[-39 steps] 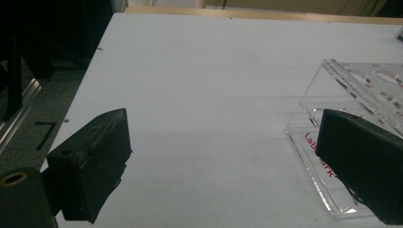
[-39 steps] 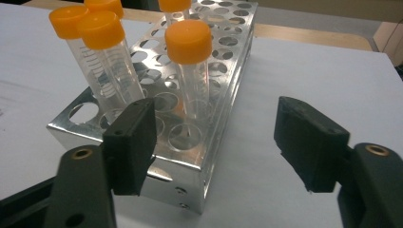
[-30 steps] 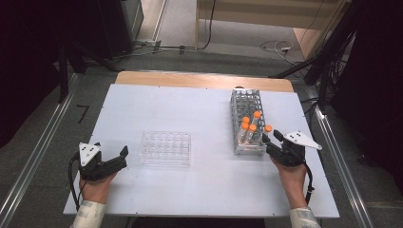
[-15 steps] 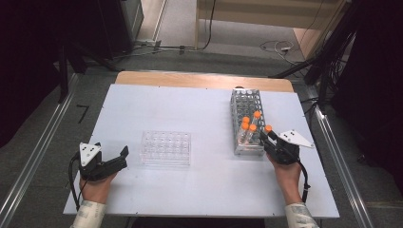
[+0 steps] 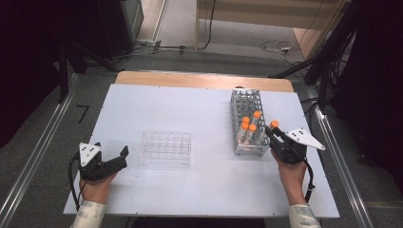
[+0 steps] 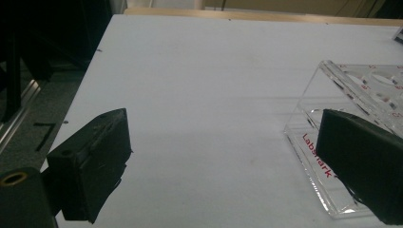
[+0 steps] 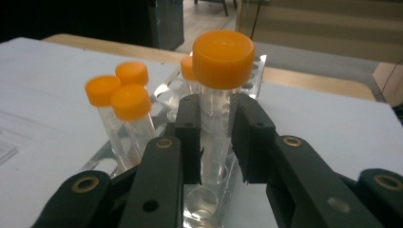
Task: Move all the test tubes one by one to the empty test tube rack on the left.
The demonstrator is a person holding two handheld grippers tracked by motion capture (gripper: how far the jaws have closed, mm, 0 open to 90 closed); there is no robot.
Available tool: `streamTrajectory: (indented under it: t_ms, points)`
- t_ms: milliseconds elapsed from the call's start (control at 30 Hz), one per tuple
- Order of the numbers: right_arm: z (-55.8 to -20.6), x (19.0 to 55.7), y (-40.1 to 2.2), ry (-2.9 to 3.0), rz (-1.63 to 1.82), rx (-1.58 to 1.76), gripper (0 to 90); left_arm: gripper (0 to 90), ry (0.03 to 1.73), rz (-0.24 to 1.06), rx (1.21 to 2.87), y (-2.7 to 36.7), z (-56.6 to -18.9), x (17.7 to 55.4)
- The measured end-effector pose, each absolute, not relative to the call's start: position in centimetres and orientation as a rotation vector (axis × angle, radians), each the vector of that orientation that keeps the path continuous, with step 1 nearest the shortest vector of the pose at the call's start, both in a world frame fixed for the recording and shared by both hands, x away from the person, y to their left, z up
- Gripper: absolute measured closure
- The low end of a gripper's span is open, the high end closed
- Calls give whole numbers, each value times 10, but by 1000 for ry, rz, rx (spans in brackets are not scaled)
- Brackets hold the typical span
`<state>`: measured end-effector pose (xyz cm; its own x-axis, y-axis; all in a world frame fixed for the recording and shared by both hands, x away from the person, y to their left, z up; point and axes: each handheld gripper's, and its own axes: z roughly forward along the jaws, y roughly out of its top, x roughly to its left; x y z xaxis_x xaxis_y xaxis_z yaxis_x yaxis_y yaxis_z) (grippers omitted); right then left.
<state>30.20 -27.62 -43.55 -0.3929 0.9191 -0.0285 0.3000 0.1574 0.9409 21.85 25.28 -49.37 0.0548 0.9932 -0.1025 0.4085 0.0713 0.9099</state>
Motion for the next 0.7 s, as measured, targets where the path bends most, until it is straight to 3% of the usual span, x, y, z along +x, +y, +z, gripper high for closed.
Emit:
streamTrajectory:
  t_ms: [267, 700]
  points:
    - [-414, 283, -281, 1787, 1309, 1143, 713, 47, 1477, 871, 1455, 252, -490, 215]
    - [-413, 247, -262, 1917, 1342, 1052, 716, 70, 1341, 904, 1440, 230, -471, 200]
